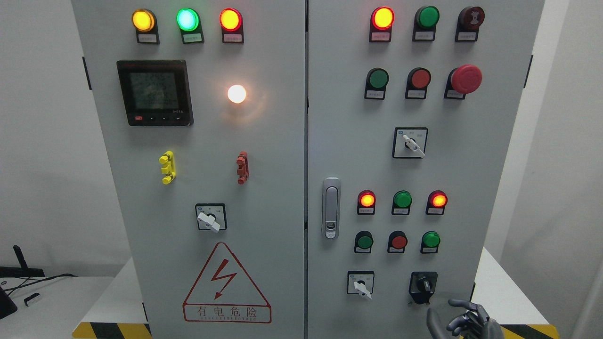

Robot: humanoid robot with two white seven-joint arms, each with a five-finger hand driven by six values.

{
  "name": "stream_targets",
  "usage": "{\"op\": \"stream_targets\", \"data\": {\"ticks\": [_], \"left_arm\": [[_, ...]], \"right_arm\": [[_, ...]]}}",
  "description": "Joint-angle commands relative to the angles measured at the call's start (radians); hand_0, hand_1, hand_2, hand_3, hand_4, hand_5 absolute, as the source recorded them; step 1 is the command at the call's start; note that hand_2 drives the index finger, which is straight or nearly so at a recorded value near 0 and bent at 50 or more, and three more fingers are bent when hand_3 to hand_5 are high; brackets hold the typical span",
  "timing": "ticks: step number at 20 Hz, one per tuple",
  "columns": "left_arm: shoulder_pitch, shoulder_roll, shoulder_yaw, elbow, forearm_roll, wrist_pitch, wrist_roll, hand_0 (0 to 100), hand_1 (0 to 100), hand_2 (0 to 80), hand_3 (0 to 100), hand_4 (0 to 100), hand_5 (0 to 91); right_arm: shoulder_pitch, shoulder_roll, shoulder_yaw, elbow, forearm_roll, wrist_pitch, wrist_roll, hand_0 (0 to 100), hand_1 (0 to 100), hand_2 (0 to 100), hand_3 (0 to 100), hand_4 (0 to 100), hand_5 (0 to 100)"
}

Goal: Trip black knob to open circuit
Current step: 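Raise the right hand up toward the black rotary knob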

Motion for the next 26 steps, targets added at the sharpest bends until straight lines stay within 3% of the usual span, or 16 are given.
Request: {"op": "stream_targets", "data": {"ticks": [1, 26], "left_arm": [[0.0, -0.001, 0.0, 0.001, -0.031, 0.0, -0.001, 12, 39, 0.0, 0, 0, 0.0], [0.0, 0.001, 0.0, -0.001, -0.031, 0.0, -0.001, 12, 39, 0.0, 0, 0, 0.0]], "right_arm": [[-0.025, 0.004, -0.024, 0.062, 0.002, 0.001, 0.0, 20, 75, 42, 80, 84, 95], [-0.079, 0.014, -0.017, 0.066, 0.002, 0.043, 0.0, 23, 74, 45, 81, 84, 95]]}}
